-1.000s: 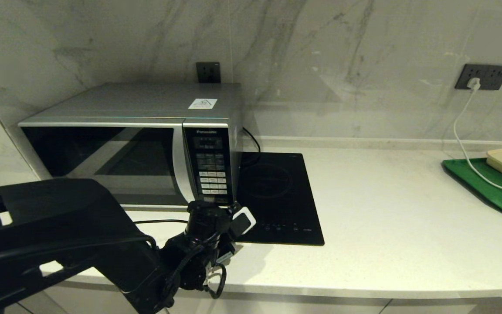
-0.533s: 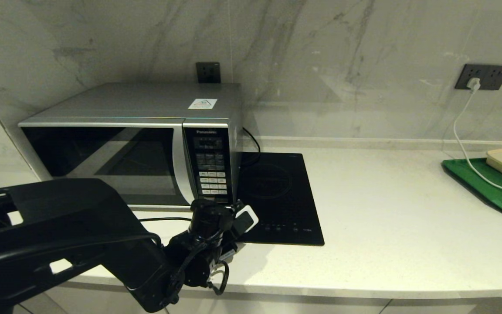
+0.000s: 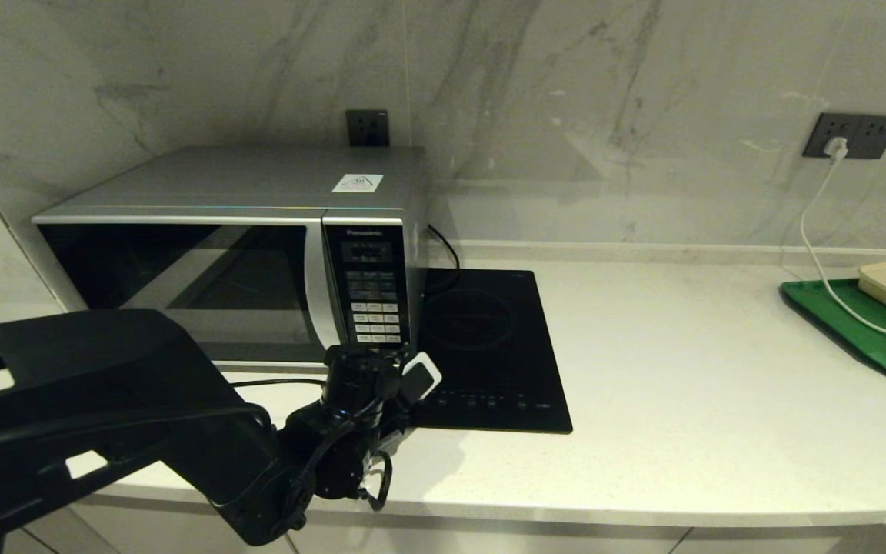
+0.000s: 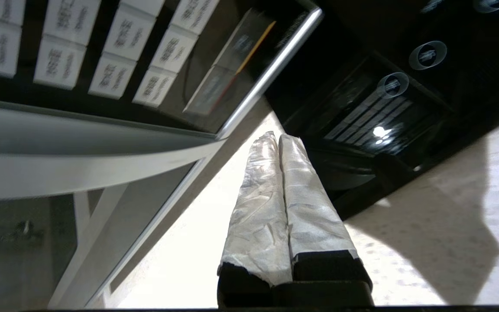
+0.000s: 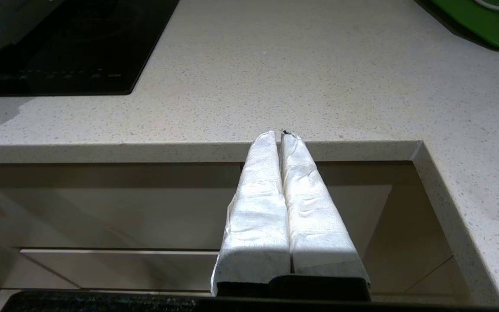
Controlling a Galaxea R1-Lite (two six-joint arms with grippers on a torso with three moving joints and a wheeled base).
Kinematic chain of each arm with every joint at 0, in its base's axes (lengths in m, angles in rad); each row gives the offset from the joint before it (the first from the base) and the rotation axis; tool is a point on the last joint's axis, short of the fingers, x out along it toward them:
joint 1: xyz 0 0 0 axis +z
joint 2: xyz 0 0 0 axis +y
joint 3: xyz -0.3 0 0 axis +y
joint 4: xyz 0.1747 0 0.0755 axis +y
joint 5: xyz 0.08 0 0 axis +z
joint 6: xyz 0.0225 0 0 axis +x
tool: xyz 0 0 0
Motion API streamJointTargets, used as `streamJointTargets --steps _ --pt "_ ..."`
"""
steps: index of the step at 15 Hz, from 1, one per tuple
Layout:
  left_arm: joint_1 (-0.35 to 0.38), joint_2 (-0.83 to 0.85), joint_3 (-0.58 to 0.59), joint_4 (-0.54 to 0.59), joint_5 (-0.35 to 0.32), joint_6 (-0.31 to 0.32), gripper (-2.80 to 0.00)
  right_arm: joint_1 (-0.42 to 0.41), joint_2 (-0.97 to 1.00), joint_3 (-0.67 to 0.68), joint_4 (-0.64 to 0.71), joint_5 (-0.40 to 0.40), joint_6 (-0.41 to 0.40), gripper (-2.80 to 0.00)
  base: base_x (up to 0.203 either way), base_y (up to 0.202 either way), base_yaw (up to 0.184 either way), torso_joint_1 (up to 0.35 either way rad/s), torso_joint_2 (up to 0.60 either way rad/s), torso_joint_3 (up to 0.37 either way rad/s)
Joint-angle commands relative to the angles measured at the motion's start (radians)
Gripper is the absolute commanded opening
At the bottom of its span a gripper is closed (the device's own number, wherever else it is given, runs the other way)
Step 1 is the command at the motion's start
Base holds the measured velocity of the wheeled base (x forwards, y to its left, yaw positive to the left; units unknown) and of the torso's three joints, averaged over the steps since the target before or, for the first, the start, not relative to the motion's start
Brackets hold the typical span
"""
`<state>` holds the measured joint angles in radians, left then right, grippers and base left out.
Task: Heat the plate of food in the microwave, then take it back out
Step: Open the microwave oven
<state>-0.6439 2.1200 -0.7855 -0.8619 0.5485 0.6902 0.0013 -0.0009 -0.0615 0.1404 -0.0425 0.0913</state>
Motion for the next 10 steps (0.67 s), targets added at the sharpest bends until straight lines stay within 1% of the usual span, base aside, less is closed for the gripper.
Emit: streamJointTargets --steps 1,6,10 --pt "0.003 -0.003 -0.006 -0.005 0.01 0.006 -2.8 0.0 0.0 0.0 0.001 0.0 0.001 -2.8 0.0 0.0 0.0 0.0 0.0 0.0" --pt "0.005 0.01 -0.061 -0.003 0.009 0.027 -2.8 0.0 0.0 0.0 0.001 0.0 0.001 -2.8 0.0 0.0 0.0 0.0 0.0 0.0" --pt "0.026 0.023 -0.094 -0.004 0.008 0.034 -2.8 0.0 -0.001 0.0 0.001 0.0 0.001 -2.8 0.0 0.0 0.0 0.0 0.0 0.0"
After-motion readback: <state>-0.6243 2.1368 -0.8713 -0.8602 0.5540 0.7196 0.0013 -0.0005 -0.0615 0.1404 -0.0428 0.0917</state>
